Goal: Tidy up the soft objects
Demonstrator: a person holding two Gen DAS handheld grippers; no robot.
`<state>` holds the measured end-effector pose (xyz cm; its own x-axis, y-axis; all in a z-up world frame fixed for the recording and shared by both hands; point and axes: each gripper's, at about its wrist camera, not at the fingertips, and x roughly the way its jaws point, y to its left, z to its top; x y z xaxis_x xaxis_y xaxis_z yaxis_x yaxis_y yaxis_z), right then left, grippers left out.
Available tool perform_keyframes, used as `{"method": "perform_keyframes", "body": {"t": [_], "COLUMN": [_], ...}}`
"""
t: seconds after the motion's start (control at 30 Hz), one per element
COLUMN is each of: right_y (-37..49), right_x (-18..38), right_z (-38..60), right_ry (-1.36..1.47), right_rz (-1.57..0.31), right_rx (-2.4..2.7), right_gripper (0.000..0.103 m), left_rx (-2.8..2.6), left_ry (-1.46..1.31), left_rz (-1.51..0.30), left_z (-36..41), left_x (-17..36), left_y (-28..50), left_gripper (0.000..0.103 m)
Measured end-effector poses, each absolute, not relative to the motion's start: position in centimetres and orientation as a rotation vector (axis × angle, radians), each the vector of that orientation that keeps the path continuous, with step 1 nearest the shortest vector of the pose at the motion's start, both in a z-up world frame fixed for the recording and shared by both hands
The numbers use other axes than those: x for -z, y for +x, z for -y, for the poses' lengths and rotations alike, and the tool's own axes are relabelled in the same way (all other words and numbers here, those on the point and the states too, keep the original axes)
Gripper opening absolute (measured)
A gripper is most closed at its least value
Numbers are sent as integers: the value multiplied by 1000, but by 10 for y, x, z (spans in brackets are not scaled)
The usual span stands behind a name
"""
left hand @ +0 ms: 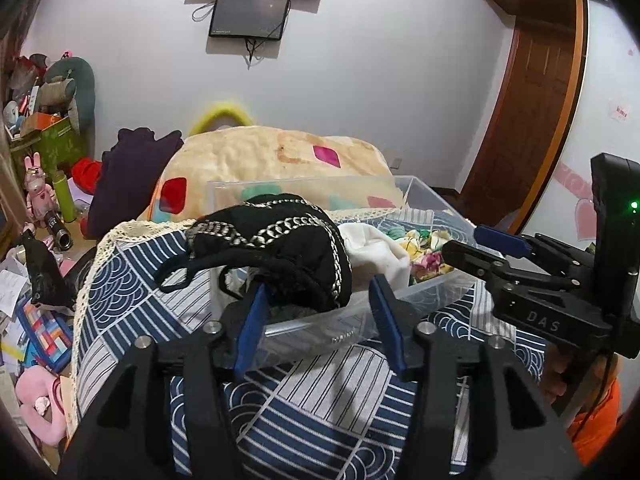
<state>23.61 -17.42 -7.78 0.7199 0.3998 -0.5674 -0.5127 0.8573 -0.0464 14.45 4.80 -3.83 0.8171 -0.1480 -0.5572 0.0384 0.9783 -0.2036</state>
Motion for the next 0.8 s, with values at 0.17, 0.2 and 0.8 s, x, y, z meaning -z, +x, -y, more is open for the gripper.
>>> {"method": "perform_keyframes", "body": {"t": [0.17, 0.2, 0.8], "right_y": [224, 221, 146], "right_x": [66, 62, 23], "right_z": [179, 180, 205], "right_ry": [-206, -207, -135], "right_rz": [-534, -522, -297], "right_rx": [-515, -516, -567], "right_gripper": [57, 57, 83], "left_rx": [99, 99, 50], "left_ry": [-188, -188, -128], "left_rz": [-570, -561, -332], "left_z": [-51, -51, -33], "left_x": [24, 21, -27], "left_y": [126, 123, 40], "left_gripper": [55, 55, 82]}}
